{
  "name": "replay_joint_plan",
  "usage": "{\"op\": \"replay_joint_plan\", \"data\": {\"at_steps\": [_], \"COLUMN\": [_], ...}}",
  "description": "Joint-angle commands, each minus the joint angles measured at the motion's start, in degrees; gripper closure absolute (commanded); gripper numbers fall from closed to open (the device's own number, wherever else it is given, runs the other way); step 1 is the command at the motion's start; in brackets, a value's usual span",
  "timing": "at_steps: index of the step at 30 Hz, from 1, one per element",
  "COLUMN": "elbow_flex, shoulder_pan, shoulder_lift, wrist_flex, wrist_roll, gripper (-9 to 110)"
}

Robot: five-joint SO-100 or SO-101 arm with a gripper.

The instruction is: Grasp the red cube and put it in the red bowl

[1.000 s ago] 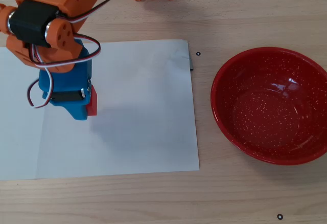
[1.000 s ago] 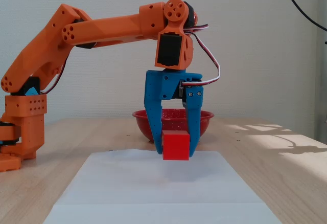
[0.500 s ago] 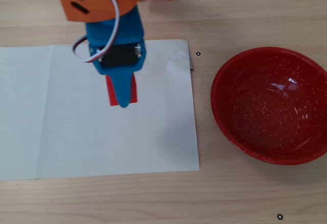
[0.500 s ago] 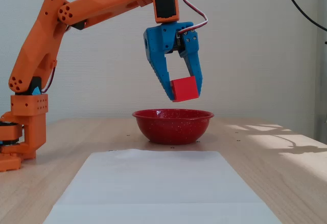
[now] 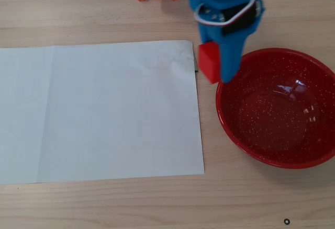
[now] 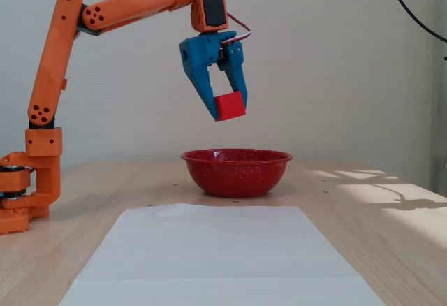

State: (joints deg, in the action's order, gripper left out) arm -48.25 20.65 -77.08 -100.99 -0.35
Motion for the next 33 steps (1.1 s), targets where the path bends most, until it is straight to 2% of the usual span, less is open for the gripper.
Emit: {"op": "replay_joint_plan", "data": {"at_steps": [1,12,20,24,29,33], "elbow_flex": [2.9,-5.7,-8.4,-8.7,-7.1,-5.2], "shoulder_pan": [4.0,12.7,14.4,14.6,14.6,14.0], "shoulder_lift": [-8.9,-6.7,-4.3,-4.2,-4.0,-4.8], "wrist_flex": [3.0,20.7,23.2,22.1,20.7,18.5], "wrist_roll": [-2.5,-3.3,-3.3,-4.3,-4.7,-4.6], "gripper": [101,101,76,70,73,86]}}
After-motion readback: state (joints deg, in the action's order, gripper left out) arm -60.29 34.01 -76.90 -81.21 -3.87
